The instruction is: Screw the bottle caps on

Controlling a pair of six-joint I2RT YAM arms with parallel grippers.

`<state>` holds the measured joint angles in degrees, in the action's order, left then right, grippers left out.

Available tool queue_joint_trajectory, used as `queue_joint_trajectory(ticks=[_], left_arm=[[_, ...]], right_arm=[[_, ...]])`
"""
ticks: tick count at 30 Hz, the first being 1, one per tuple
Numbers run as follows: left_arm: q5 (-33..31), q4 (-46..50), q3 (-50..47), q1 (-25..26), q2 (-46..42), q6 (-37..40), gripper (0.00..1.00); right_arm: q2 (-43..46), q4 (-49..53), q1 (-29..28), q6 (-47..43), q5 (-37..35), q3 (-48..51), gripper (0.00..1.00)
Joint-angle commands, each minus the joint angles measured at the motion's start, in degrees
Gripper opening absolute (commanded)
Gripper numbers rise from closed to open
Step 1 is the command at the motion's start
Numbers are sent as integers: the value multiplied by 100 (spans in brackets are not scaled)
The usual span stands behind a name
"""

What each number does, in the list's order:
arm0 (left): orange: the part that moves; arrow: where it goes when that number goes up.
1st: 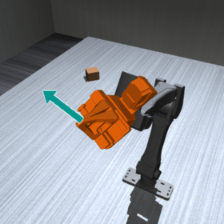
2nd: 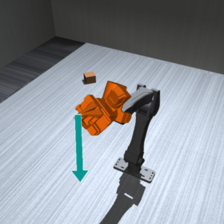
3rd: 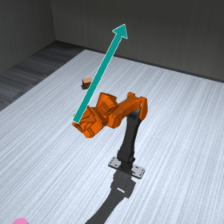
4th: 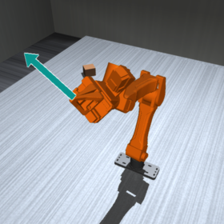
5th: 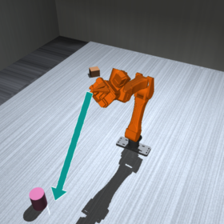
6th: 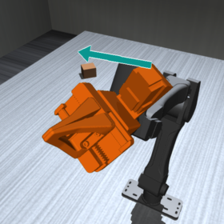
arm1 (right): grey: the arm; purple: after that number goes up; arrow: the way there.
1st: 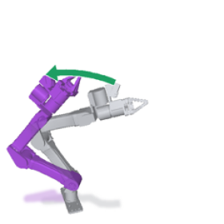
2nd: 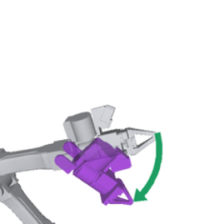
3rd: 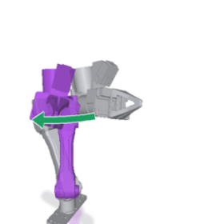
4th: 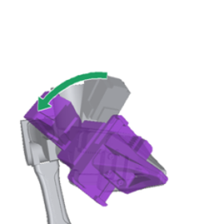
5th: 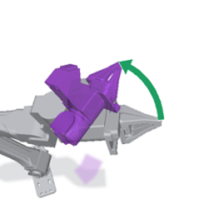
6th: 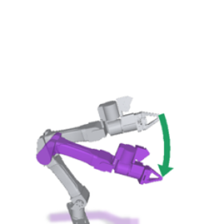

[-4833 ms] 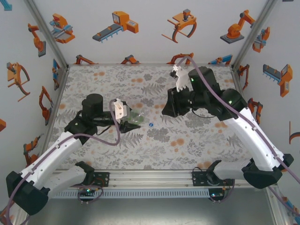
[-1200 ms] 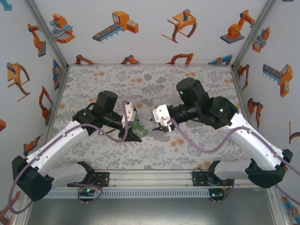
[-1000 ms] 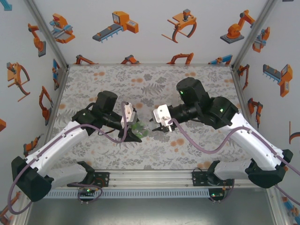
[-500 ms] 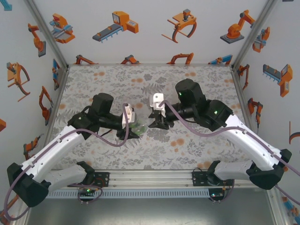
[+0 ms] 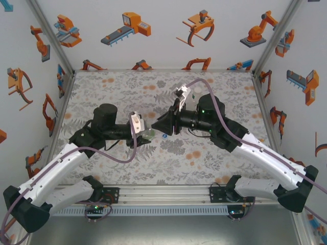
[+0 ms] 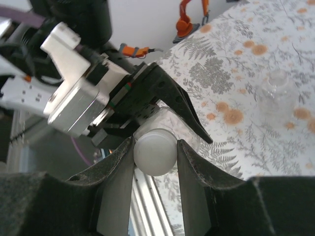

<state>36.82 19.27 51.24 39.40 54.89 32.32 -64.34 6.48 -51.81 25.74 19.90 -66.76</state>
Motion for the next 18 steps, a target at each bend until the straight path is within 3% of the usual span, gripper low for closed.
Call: queue_joint_trajectory(ticks=[1,9,18], left_arm=[[139,-528,8,86,-101,48,0],[-107,-384,152,86,128,-77,0],[-188,-319,201,87,173,-102,0]], right_arm=[[-151,751,-13,1163,-1075,-275,8],[-410,1222,-13,2478,-1697,-265,20],[-262,899,-13,2213,-1463,-301,52]])
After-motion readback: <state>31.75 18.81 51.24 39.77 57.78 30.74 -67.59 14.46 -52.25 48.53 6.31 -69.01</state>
